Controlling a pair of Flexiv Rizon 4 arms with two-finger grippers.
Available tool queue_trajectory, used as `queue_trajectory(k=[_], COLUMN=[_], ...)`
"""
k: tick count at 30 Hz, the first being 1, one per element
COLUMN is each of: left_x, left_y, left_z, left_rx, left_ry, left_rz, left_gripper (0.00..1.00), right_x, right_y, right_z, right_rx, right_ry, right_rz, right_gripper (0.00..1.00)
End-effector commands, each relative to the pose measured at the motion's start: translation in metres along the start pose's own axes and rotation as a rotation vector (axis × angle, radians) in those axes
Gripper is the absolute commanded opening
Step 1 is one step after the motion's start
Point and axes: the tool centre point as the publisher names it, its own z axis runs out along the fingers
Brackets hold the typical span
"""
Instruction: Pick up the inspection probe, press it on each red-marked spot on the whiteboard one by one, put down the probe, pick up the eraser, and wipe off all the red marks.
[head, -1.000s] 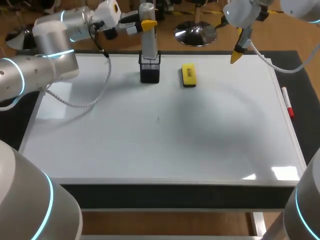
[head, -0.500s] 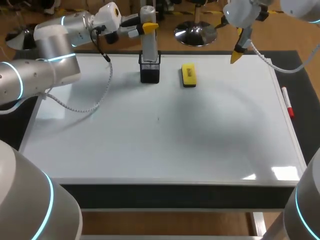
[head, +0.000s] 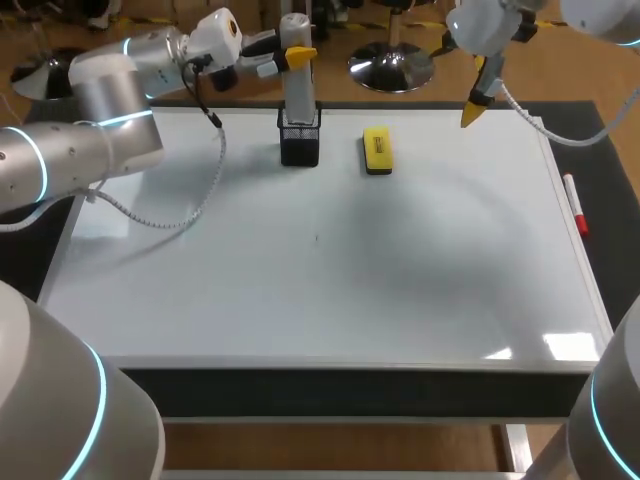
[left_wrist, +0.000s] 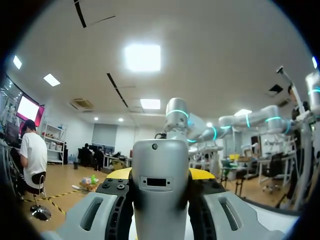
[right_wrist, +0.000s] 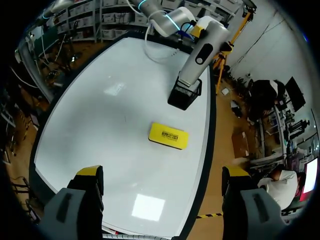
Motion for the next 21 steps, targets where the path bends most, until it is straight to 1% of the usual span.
queue_trajectory(k=[1, 14, 21], left_x=[-0.003, -0.004, -0.008], left_y=[0.004, 0.013, 0.022], left_z=[0.0, -0.003, -0.005], left_rx=[0.006, 0.007, 0.005], left_ry=[0.0, -0.011, -0.008], left_rz=[-0.002, -0.022, -0.022], left_gripper=[0.0, 0.0, 0.0], right_x=[-0.001, -0.001, -0.001], right_y=[0.0, 0.0, 0.0], right_z=[-0.001, -0.001, -0.001], right_rx=[0.003, 0.003, 0.003], right_ry=[0.003, 0.003, 0.003], right_rz=[-0.001, -0.001, -0.001], right_gripper=[1.0, 1.0, 1.0])
